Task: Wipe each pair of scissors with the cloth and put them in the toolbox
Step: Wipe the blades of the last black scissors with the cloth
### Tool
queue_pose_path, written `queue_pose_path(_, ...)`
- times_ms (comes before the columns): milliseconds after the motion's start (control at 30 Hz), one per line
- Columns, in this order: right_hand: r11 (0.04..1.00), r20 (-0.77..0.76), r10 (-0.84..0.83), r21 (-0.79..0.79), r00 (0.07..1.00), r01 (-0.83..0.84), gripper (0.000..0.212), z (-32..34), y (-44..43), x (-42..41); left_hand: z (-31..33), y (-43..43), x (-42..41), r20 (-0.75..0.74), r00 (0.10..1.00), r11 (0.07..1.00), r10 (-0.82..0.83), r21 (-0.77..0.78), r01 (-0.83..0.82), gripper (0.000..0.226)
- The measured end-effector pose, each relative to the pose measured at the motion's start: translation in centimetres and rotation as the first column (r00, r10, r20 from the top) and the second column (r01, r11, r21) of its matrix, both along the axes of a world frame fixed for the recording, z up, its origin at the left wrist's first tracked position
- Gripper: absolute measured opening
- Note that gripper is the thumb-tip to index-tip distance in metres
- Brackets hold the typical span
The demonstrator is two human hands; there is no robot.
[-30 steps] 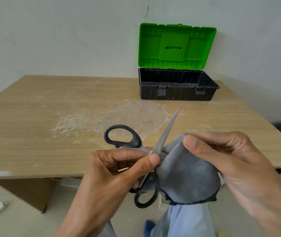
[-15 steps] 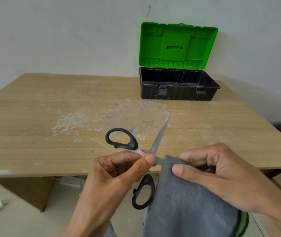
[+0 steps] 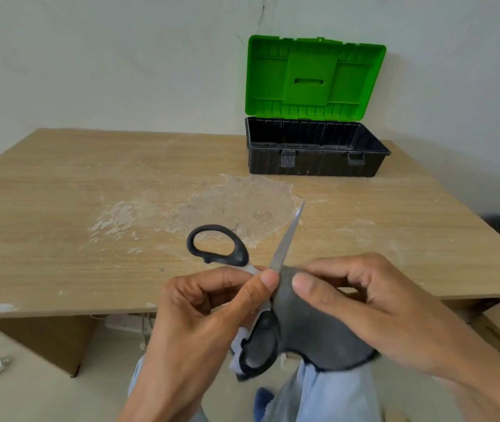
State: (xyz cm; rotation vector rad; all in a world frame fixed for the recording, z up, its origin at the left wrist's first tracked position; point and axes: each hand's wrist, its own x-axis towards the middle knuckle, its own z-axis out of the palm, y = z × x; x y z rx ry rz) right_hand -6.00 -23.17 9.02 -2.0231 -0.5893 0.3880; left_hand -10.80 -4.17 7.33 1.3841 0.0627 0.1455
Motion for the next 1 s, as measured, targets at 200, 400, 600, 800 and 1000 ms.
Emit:
queue_pose_path(200, 0.993, -0.039, -0.066, 0.093, 0.997, 0.069, 0.027, 0.2, 0.0, 0.0, -0.7, 0.1, 0.0, -0.038, 0.999, 1.000, 0.013, 0.018, -0.013, 0.019)
queue_pose_path(400, 0.993, -0.003, -0.056, 0.101, 0.998, 0.056, 0.040, 0.1, -0.1, 0.2, -0.2, 0.3, -0.1, -0.049, 0.999, 0.999, 0.023, -0.033, -0.024, 0.019)
queue_pose_path(600, 0.993, -0.021, -0.094, 0.065, 0.995, 0.095, 0.043, 0.3, -1.4, 0.3, -0.2, 0.5, -0.1, -0.077, 0.997, 0.998, 0.013, -0.066, -0.018, 0.022)
queue_pose_path(800, 0.984, 0.023, -0.118, 0.135, 0.993, 0.114, 0.021, 0.4, -0.4, -0.1, -0.2, -0.1, 0.2, -0.081, 0.997, 0.997, -0.019, -0.073, 0.013, 0.022)
queue_pose_path(1000, 0.987, -0.021, -0.108, 0.114, 0.994, 0.110, 0.024, 0.6, -0.7, 0.1, 0.0, 0.4, 0.1, -0.116, 0.992, 0.996, -0.059, -0.078, 0.050, 0.027)
